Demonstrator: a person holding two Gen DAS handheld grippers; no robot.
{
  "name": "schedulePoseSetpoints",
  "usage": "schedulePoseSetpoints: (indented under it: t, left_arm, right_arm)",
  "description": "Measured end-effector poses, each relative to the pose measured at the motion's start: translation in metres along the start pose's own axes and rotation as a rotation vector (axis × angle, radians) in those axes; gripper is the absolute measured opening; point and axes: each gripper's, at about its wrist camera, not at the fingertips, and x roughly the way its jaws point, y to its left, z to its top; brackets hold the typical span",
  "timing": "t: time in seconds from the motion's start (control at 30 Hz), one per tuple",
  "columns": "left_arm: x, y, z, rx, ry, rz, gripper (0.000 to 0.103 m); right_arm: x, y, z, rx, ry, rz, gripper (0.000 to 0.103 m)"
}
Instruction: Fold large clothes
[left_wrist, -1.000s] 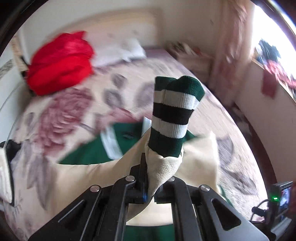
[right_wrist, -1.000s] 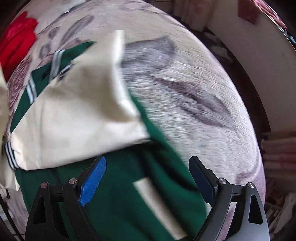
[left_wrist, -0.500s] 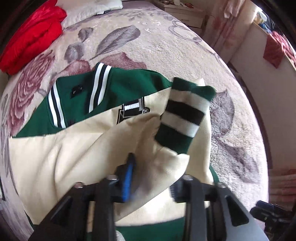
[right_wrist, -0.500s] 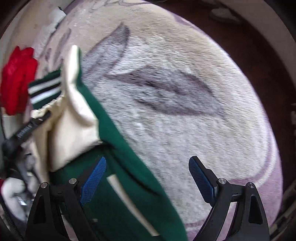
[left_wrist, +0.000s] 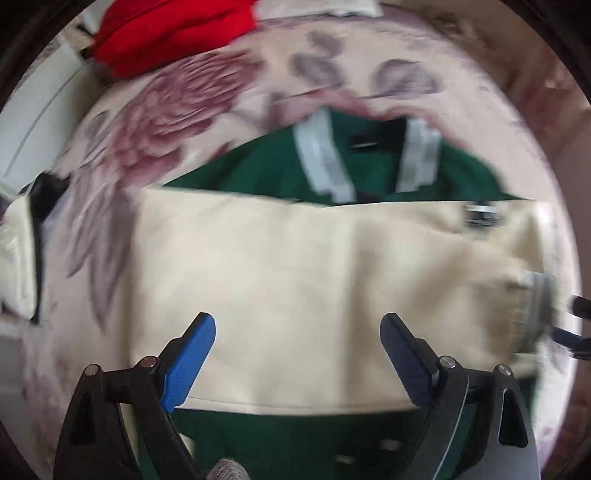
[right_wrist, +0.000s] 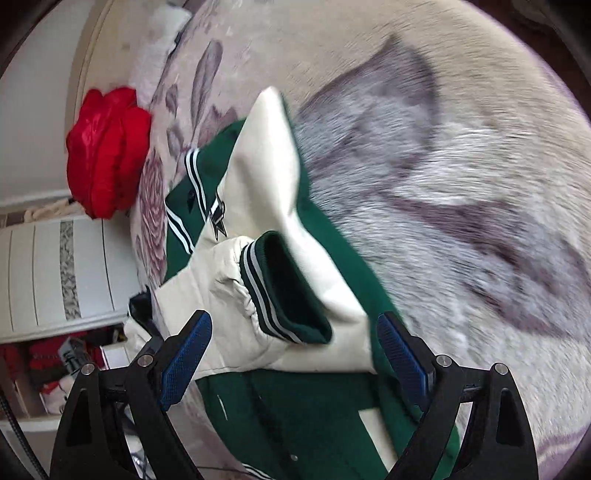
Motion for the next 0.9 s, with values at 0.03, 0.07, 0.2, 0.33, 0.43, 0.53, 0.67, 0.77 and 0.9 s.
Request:
schedulePoseSetpoints:
  t: [0.03,0.07,0.2,0.33,0.43,0.53,0.67,0.77,0.9]
  left_arm:
    - [0.013,0.012,0.001,-0.012,0.007,0.049,0.091]
    - [0.026,0.021,0.003,-0.013,0.02,0.095,0.091]
    - [0.074,0.045,0.003,-0.032,0.083,0.189,0.092]
    - [0.099,0.044,0.003,-0.032,0.097,0.155,0.102]
    - [0.085,0.041,0.009,-0.004,0.098,0.173,0.102]
    - [0.047,0.044,0.02,0.0,0.043,0.163,0.102]
    - [0.023,0.035,0.049,0.047,0.006,0.203,0.102]
    - [0.041,0.026,0.08,0.101,0.004,0.295,0.102]
    - [0.083,0.016,0.109,0.168,0.014,0.363,0.102]
  right_arm:
    - [0.017,0.008,0.004,-0.021,0.026,-0.007,0.092]
    - [0.029,0.015,0.006,-0.051,0.032,-0.009,0.088]
    - [0.055,0.043,0.014,-0.175,-0.025,-0.203,0.007]
    - [0.064,0.041,0.028,-0.126,-0.072,-0.27,0.006]
    - [0.076,0.048,0.035,-0.099,-0.002,-0.319,0.006]
    - [0.057,0.07,0.028,-0.051,0.035,-0.305,0.013]
    - [0.026,0.123,0.022,-0.104,-0.01,-0.258,0.034]
    - [0.052,0.175,0.027,-0.184,0.017,-0.182,0.035]
    - [0.144,0.218,0.053,-0.248,0.128,-0.106,0.035]
